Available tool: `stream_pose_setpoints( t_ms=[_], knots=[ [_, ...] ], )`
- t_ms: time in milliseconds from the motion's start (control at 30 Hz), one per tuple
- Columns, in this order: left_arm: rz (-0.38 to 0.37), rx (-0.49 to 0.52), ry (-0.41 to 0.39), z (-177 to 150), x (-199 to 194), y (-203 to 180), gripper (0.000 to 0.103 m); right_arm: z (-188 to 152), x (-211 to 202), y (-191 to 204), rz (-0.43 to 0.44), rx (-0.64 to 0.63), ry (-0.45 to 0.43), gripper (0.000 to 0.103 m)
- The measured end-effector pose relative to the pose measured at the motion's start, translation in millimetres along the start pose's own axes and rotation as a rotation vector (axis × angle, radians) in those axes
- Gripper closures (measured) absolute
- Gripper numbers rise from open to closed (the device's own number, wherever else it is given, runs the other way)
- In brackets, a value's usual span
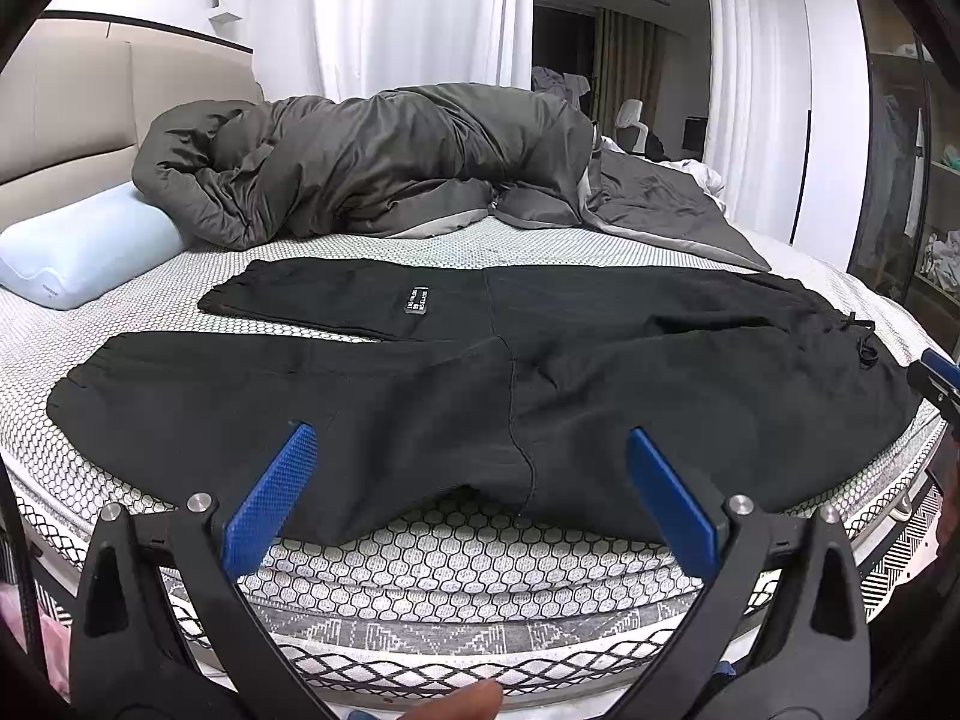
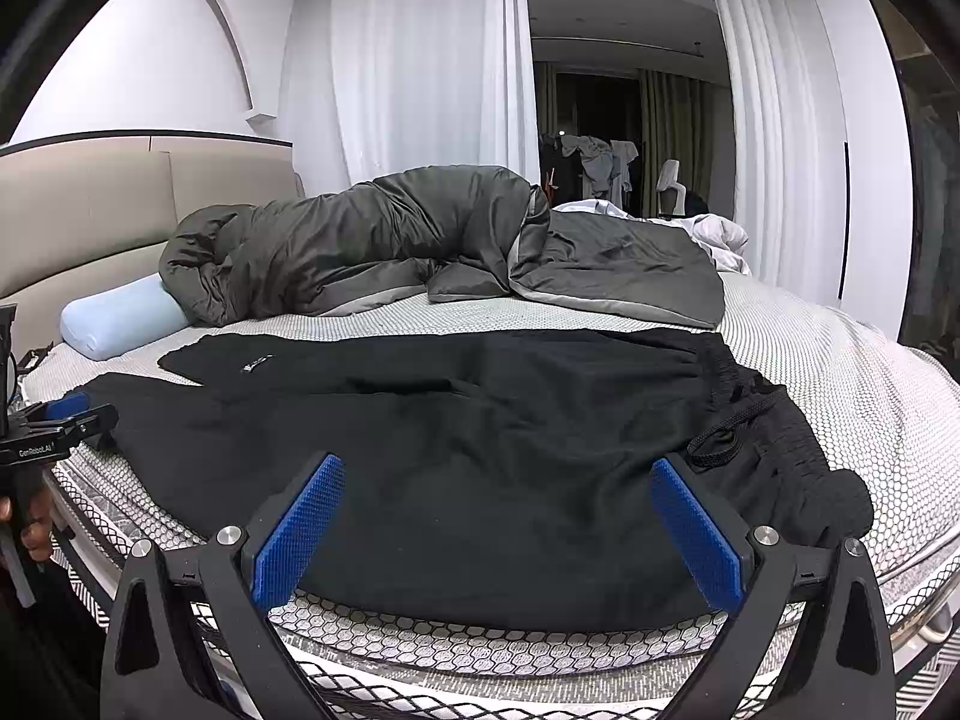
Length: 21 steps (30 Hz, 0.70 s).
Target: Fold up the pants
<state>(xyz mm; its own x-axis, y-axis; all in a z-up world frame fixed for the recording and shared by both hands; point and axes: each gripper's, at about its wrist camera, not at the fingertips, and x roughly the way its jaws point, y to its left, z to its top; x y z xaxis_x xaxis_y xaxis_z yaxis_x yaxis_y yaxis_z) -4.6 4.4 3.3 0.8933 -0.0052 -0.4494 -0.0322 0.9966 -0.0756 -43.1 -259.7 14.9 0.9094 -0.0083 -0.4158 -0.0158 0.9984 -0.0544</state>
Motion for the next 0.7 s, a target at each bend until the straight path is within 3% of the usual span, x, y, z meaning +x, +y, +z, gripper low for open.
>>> stream_pose_setpoints(
  t_ms=[700],
  knots=[
    [0.001, 0.0, 0.001, 0.0, -0.1, -0.3, 0.001, -0.3, -0.9, -1.7, -0.01, -0.014, 0.003, 0.0]
  ],
)
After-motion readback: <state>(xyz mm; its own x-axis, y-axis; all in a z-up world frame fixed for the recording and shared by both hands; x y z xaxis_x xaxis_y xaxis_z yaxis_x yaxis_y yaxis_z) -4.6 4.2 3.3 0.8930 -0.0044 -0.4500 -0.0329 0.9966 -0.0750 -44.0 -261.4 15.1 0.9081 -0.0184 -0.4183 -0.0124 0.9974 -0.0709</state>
